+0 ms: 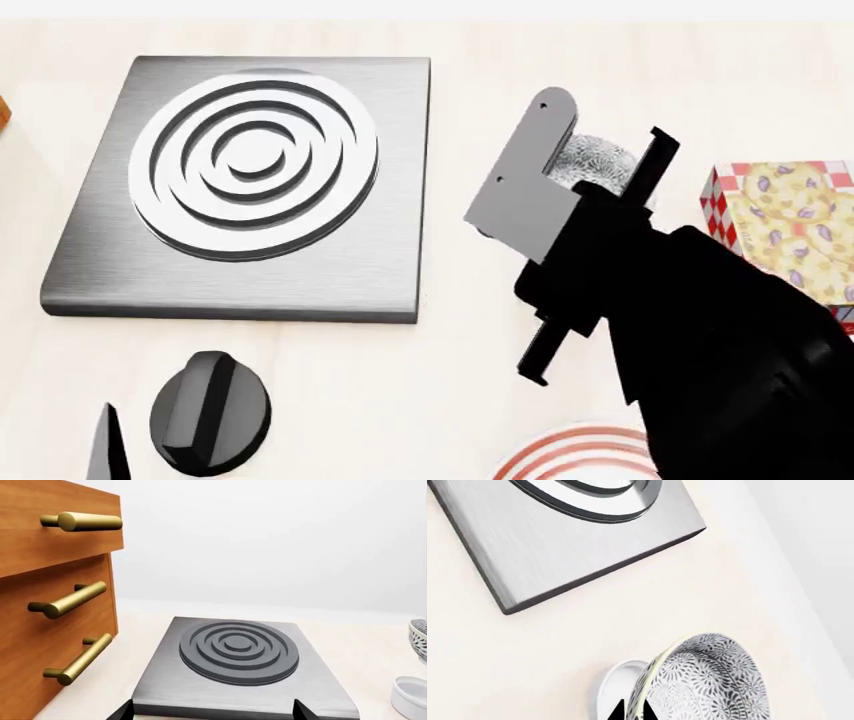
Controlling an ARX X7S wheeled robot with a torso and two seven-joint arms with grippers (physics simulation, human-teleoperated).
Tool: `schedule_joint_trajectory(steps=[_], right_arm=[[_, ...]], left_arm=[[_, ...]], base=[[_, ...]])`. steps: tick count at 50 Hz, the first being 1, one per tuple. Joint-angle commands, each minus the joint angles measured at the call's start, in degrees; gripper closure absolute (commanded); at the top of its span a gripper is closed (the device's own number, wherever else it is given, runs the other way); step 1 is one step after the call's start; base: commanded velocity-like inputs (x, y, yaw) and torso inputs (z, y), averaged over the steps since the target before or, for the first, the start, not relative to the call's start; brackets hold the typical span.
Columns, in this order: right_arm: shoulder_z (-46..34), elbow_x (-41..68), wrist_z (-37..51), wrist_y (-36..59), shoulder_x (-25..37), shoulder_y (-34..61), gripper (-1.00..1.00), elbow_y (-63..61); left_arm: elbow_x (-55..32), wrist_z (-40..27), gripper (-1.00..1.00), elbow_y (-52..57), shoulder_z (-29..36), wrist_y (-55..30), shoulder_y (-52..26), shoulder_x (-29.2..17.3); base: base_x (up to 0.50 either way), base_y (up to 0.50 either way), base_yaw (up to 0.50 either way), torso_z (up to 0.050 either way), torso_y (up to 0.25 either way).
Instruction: Pick the akita bowl on the ramekin and place it on the plate.
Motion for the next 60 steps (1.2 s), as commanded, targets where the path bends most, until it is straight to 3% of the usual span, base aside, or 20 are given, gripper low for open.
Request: schedule_joint_trajectory(steps=[1,15,34,60], right_arm=[[-4.65,-0.94,-5.37,7.34,5.31,2.4,1.0,-15.04],[-7.6,-0.82,-6.56,15.3,10.24,2.09,1.0,-30.27],[-3.45,3.37,-2.38,15.12,19.61,-8.08,1.0,-42.13],[1.91,8.29,4.31,13.12,27.03,-19.01,1.0,-46.7]], left_arm=[[0.19,-0.21,-1.0,-0.12,0.54,0.03,-0.11,-0.04],[-0.04,-0.58,-1.0,0.31,0.49,0.05,-0.06,-0.38],[-0.03,-0.96,-1.0,0.23,0.9,0.18,-0.13,-0.6],[-0.19,-1.49,-1.0,0.23,1.14,0.4,-0.12,-1.05]], base=[[0.0,0.0,0.0,0.0,0.0],[0.0,0.0,0.0,0.0,0.0],[0.0,0.0,0.0,0.0,0.0],[0.0,0.0,0.0,0.0,0.001]])
